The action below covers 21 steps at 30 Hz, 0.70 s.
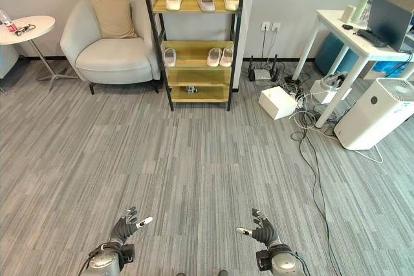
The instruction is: Arrange the slippers neatly on the shoe rack.
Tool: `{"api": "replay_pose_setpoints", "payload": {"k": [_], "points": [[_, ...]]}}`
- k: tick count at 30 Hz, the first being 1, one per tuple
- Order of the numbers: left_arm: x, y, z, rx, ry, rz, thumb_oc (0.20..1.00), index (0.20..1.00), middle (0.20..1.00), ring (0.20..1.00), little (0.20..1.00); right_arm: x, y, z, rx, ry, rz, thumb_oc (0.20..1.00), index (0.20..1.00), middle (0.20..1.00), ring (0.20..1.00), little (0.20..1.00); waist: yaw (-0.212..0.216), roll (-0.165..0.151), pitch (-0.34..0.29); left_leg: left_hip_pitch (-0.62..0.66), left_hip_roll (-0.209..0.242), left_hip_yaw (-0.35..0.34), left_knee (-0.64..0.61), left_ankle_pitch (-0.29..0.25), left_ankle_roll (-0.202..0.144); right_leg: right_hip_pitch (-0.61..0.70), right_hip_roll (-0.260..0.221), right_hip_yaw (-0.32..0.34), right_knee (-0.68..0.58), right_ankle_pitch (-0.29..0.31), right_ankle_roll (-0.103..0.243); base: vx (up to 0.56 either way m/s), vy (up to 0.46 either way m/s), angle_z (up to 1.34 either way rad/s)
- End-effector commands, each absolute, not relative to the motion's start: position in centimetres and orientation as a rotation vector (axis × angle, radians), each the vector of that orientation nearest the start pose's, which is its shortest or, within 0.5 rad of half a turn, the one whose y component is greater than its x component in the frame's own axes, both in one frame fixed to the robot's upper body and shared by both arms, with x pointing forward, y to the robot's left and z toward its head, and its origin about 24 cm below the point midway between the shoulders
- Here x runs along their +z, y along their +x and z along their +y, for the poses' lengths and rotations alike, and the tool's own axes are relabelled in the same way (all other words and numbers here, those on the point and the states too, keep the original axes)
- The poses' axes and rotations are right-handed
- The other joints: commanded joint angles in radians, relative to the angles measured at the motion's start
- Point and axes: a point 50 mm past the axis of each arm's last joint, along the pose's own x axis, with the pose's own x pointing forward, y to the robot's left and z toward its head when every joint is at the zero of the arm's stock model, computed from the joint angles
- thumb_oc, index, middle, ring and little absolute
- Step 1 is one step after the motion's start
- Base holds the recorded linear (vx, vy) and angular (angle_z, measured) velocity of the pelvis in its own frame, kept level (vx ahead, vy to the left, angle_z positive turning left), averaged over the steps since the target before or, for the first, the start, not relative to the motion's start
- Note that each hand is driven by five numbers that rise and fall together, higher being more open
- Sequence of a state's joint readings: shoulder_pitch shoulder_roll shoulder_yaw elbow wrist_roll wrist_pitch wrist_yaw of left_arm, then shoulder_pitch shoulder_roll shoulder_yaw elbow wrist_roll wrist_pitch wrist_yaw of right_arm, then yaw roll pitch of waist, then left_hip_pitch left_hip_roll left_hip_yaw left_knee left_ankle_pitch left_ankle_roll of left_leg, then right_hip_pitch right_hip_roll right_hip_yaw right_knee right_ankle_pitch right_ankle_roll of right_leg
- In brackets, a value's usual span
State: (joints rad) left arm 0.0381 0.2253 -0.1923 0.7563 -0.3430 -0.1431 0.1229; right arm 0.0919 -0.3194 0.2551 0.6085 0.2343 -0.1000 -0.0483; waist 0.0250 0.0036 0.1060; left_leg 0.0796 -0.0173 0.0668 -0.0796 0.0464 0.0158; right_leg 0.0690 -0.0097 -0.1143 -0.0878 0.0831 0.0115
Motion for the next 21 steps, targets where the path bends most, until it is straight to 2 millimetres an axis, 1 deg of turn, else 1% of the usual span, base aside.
{"api": "replay_pose_setpoints", "payload": {"k": [1,6,9,15,21], "points": [[-9.8,19.4,20.5,0.179,0.006,0.592,1.0,1.0,1.0,1.0,1.0,-7.3,19.1,-21.3,-0.019,-0.172,0.495,1.0,1.0,1.0,1.0,1.0,-0.002,-0.034,-0.024,-0.001,0.033,0.018,-0.008,-0.015,-0.061,0.019,-0.067,-0.018,0.001,-0.066,0.106,0.0,0.0,0.0],[-9.8,19.3,20.2,0.165,0.003,0.593,1.0,1.0,1.0,1.0,1.0,-7.5,18.7,-21.4,-0.036,-0.152,0.503,1.0,1.0,1.0,1.0,1.0,-0.006,-0.034,-0.025,0.003,0.035,0.019,-0.008,-0.017,-0.061,0.02,-0.066,-0.011,0.001,-0.065,0.105,0.0,0.0,0.0],[-9.6,19.3,20.2,0.137,0.015,0.588,1.0,1.0,1.0,1.0,1.0,-7.9,18.4,-21.0,0.005,-0.163,0.535,1.0,1.0,1.0,1.0,1.0,-0.004,-0.034,-0.025,0.005,0.035,0.015,-0.008,-0.018,-0.06,0.023,-0.066,-0.009,0.001,-0.066,0.104,0.0,0.0,0.0],[-9.6,19.3,20.1,0.13,0.015,0.59,1.0,1.0,1.0,1.0,1.0,-8.2,18.3,-20.7,0.023,-0.171,0.551,1.0,1.0,1.0,1.0,1.0,-0.003,-0.031,-0.025,0.008,0.033,0.012,-0.008,-0.018,-0.06,0.027,-0.067,-0.012,0.001,-0.068,0.103,0.0,0.0,0.0],[-10.1,18.7,19.9,0.13,0.002,0.621,1.0,1.0,1.0,1.0,1.0,-8.5,18.1,-20.6,0.037,-0.172,0.573,1.0,1.0,1.0,1.0,1.0,-0.001,-0.03,-0.024,0.007,0.032,0.002,-0.008,-0.017,-0.06,0.03,-0.068,-0.018,0.001,-0.07,0.101,0.0,0.0,0.0]]}}
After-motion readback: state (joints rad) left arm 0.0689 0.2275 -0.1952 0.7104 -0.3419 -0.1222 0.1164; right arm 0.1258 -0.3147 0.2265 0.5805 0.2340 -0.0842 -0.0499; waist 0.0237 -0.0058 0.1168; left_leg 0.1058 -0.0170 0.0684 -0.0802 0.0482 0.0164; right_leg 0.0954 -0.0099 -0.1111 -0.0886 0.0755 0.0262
